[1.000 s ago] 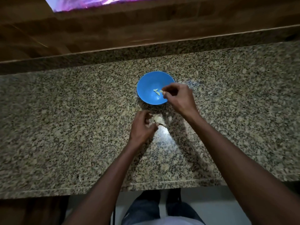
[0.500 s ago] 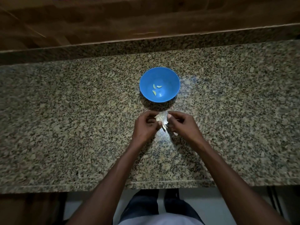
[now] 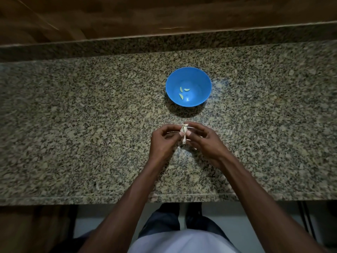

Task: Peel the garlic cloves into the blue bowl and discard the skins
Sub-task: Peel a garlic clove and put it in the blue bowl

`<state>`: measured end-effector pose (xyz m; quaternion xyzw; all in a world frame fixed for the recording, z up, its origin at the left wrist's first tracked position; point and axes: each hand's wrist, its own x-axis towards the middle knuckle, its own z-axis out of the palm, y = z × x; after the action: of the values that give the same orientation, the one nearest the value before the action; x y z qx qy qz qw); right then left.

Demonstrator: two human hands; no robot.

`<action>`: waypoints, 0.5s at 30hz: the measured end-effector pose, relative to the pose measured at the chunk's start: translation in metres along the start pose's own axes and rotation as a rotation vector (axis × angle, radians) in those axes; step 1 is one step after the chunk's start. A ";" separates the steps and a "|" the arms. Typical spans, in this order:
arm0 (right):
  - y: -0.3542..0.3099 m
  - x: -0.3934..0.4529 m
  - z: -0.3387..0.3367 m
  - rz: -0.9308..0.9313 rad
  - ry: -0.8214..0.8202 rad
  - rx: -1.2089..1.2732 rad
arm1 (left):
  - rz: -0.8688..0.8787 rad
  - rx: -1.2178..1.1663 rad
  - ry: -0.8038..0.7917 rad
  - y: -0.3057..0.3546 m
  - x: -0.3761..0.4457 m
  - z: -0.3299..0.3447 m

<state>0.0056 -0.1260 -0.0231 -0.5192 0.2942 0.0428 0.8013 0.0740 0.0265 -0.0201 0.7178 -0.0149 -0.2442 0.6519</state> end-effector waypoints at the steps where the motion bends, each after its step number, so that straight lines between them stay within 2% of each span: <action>1: 0.001 -0.002 0.001 0.001 -0.004 0.021 | 0.008 0.009 -0.002 0.000 0.000 -0.001; 9: 0.006 -0.003 0.013 -0.031 0.115 0.082 | 0.103 0.136 -0.044 -0.004 0.005 -0.007; 15: 0.006 -0.004 0.012 -0.082 0.200 0.015 | -0.048 -0.080 -0.086 0.001 0.003 -0.008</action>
<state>0.0056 -0.1116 -0.0225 -0.5267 0.3514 -0.0442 0.7728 0.0799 0.0325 -0.0199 0.6802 -0.0156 -0.2907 0.6727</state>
